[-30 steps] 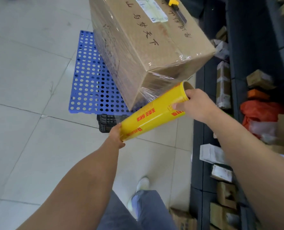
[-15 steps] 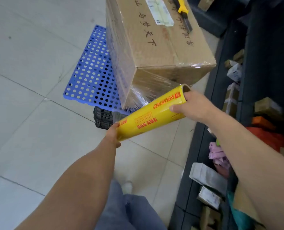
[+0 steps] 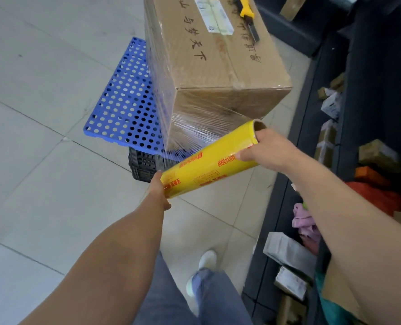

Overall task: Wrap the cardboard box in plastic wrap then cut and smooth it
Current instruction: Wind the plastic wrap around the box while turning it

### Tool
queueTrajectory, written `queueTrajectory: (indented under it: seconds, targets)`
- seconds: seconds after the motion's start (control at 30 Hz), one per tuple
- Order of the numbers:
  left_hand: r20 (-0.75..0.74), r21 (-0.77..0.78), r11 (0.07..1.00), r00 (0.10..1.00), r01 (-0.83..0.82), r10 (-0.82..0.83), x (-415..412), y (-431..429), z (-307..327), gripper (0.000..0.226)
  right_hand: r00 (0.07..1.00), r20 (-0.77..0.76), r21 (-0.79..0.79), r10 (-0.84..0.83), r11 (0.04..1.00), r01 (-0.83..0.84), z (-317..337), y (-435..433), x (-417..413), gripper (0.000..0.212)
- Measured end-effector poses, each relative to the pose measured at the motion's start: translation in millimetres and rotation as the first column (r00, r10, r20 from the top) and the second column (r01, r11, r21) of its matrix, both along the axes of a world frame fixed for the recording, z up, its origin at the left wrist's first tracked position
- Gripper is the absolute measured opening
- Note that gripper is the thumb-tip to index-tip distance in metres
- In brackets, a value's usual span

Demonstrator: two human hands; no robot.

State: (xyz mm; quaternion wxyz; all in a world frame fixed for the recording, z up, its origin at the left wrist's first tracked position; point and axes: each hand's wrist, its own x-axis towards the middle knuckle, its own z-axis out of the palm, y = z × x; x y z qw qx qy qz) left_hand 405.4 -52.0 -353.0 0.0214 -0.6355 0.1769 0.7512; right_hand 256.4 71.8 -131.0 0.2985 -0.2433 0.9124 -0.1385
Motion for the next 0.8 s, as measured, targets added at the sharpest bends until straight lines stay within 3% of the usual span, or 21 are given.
queueTrajectory:
  seconds: [0.07, 0.2, 0.37, 0.5, 0.57, 0.67, 0.8]
  targets:
    - [-0.017, 0.009, 1.000, 1.000, 0.012, -0.012, -1, 13, 1, 0.087, 0.999, -0.023, -0.023, 0.026, 0.999, -0.027, 1, 4, -4, 0.040]
    - [-0.023, 0.034, 0.999, 0.999, -0.023, 0.024, -5, 43, 12, 0.044, 0.985, -0.105, 0.005, 0.138, 0.990, -0.138, 0, 9, -10, 0.041]
    - [-0.012, 0.023, 0.986, 0.986, -0.167, 0.167, -7, 74, 16, 0.063, 0.975, -0.047, -0.036, 0.216, 0.975, -0.218, -2, 31, -32, 0.026]
    - [0.009, -0.001, 0.978, 0.978, -0.207, 0.207, -15, 89, 20, 0.065, 0.974, 0.014, -0.100, 0.225, 0.970, -0.222, 0, 41, -41, 0.029]
    - [0.016, -0.025, 0.983, 0.983, -0.183, 0.183, -20, 92, 29, 0.065, 0.970, -0.026, -0.126, 0.241, 0.962, -0.242, 0, 36, -41, 0.038]
    - [0.036, -0.026, 0.991, 0.991, -0.131, 0.132, -26, 89, 39, 0.075, 0.956, -0.092, -0.059, 0.278, 0.957, -0.284, 1, 25, -43, 0.044]
    - [0.077, -0.049, 0.989, 0.987, -0.140, 0.143, -35, 82, 39, 0.060, 0.959, -0.005, 0.042, 0.282, 0.959, -0.281, 10, 24, -59, 0.030]
